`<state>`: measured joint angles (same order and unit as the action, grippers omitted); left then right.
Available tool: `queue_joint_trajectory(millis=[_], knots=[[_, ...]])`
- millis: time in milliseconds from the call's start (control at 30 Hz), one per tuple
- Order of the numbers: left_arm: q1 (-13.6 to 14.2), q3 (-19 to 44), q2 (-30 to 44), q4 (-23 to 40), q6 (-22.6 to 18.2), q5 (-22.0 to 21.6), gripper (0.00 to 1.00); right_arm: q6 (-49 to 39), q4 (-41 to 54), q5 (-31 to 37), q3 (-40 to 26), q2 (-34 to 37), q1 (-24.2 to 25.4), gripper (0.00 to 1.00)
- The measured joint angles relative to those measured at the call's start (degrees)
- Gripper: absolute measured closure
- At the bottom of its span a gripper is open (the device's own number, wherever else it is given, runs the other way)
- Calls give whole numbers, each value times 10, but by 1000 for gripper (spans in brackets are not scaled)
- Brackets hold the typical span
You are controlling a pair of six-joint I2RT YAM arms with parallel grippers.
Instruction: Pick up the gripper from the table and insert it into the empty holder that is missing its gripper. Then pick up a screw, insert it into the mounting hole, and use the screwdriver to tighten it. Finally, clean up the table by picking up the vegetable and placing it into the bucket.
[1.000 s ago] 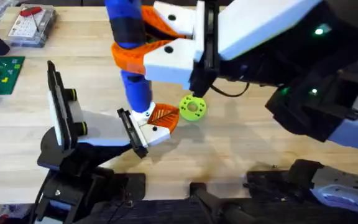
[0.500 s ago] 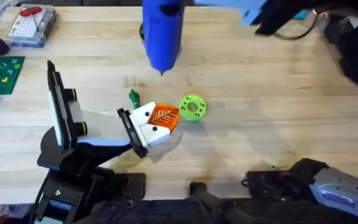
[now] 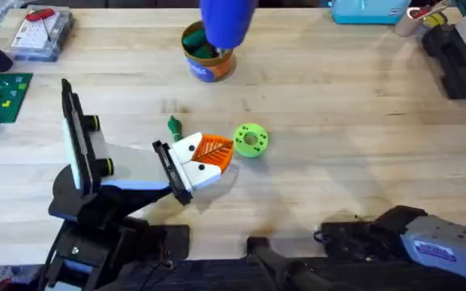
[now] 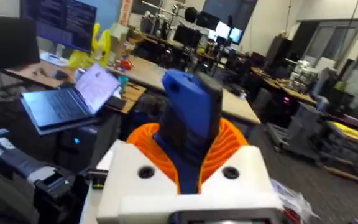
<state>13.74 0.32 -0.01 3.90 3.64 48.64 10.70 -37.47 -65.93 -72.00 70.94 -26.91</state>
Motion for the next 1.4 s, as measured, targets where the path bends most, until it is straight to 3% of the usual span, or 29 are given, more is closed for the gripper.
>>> queue_joint_trajectory(millis=[367, 900, 1000, 1400], knots=[[0, 0, 0, 0, 0, 0, 986, 71, -67, -32, -29, 114, -60, 892], [0, 0, 0, 0, 0, 0, 986, 56, -74, -75, -28, 119, -88, 892], [0, 0, 0, 0, 0, 0, 986, 52, -76, -68, -11, 117, -98, 892], [0, 0, 0, 0, 0, 0, 986, 68, -246, -29, 129, 108, -108, 893]])
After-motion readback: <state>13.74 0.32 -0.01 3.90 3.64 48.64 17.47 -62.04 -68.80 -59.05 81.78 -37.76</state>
